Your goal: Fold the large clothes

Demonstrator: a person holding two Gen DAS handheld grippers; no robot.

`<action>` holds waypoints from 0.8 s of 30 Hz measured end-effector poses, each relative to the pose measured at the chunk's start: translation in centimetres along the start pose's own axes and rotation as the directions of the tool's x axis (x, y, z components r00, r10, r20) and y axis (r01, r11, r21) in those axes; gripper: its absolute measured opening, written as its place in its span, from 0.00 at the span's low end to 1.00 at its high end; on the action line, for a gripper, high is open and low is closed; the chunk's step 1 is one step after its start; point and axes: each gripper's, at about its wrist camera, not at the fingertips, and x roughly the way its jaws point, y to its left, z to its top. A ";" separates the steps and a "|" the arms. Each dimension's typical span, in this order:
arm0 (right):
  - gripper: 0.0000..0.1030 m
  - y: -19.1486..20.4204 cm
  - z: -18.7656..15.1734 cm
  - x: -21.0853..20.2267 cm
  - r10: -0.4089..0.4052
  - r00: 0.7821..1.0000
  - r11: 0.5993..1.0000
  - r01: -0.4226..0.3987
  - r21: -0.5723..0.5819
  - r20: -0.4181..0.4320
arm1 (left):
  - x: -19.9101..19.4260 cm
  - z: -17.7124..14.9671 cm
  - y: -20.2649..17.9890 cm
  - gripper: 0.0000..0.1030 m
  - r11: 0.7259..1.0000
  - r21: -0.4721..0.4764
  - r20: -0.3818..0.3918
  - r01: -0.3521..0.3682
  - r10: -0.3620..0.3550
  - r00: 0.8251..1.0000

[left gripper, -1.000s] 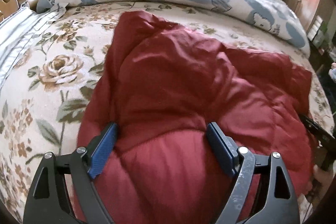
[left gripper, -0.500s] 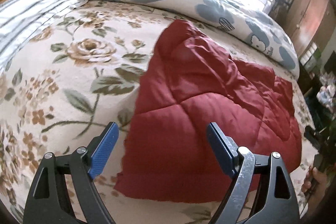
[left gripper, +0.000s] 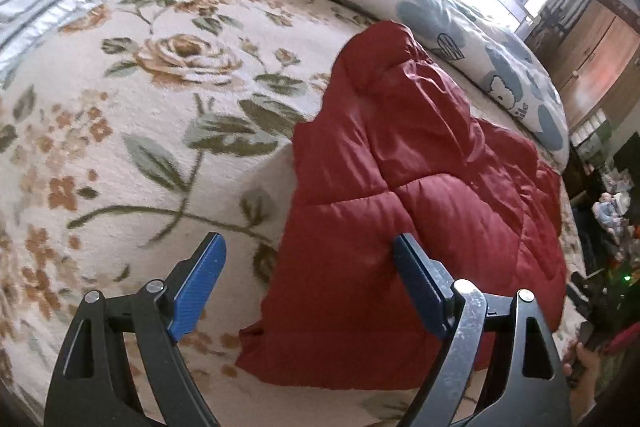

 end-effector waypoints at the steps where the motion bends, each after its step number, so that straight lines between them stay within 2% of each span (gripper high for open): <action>1: 0.99 -0.1 0.0 0.3 0.008 1.000 1.000 -0.007 0.006 -0.008 | 0.3 0.2 0.0 0.84 1.000 -0.007 -0.013 0.022 -0.022 1.000; 5: 0.99 -1.0 0.2 1.6 0.038 0.999 0.998 -0.037 0.041 -0.036 | 1.6 0.9 0.0 0.86 0.998 -0.029 -0.042 0.062 -0.063 0.997; 9: 0.99 -2.3 0.4 3.4 0.104 0.992 0.987 -0.094 0.129 -0.076 | 3.2 1.7 0.1 0.87 0.993 -0.060 -0.074 0.105 -0.109 0.991; 14: 0.99 -2.9 0.3 6.3 0.224 0.965 0.953 -0.189 0.236 -0.134 | 5.4 2.2 0.0 0.97 0.982 -0.098 -0.120 0.160 -0.171 0.978; 16: 1.00 -2.5 0.1 7.0 0.252 0.957 0.945 -0.212 0.250 -0.143 | 6.3 2.0 -0.2 0.97 0.974 -0.110 -0.146 0.196 -0.211 0.966; 17: 0.99 -2.3 0.0 7.1 0.258 0.955 0.942 -0.217 0.255 -0.144 | 6.6 1.8 -0.4 0.95 0.972 -0.110 -0.154 0.210 -0.225 0.962; 19: 0.96 -1.7 0.0 7.3 0.277 0.950 0.937 -0.233 0.259 -0.146 | 6.3 1.6 -1.1 0.81 0.968 -0.096 -0.150 0.233 -0.245 0.958; 24: 0.75 -0.8 -0.4 6.4 0.288 0.948 0.938 -0.251 0.240 -0.135 | 4.6 1.4 -2.3 0.52 0.972 -0.051 -0.124 0.227 -0.232 0.965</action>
